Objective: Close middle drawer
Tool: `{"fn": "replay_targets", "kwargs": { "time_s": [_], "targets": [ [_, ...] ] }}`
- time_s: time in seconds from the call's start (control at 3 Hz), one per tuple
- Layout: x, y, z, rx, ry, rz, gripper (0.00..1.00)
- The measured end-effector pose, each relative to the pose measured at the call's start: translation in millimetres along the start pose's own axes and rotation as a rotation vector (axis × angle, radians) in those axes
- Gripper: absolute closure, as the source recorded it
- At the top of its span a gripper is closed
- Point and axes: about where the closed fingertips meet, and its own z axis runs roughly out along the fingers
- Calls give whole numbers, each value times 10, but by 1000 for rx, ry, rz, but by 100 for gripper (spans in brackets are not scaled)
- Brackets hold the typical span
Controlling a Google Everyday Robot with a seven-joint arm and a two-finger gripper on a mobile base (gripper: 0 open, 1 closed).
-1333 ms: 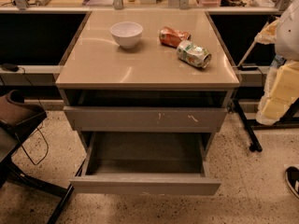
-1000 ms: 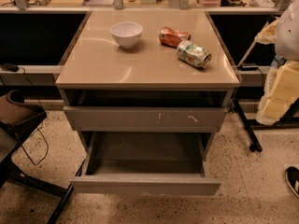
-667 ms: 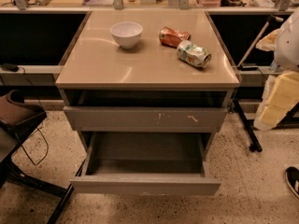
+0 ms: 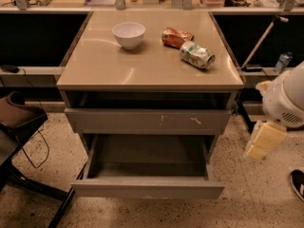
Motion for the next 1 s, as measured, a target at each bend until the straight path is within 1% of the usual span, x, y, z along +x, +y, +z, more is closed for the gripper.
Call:
{"fn": "replay_targets", "kwargs": {
  "time_s": [0.33,0.67,1.0],
  "targets": [
    [220,133,603,-58,-20,22,0],
    [298,246,876,-115,4,-4,0],
    [321,282,947,-132,12,-12,0]
  ]
}}
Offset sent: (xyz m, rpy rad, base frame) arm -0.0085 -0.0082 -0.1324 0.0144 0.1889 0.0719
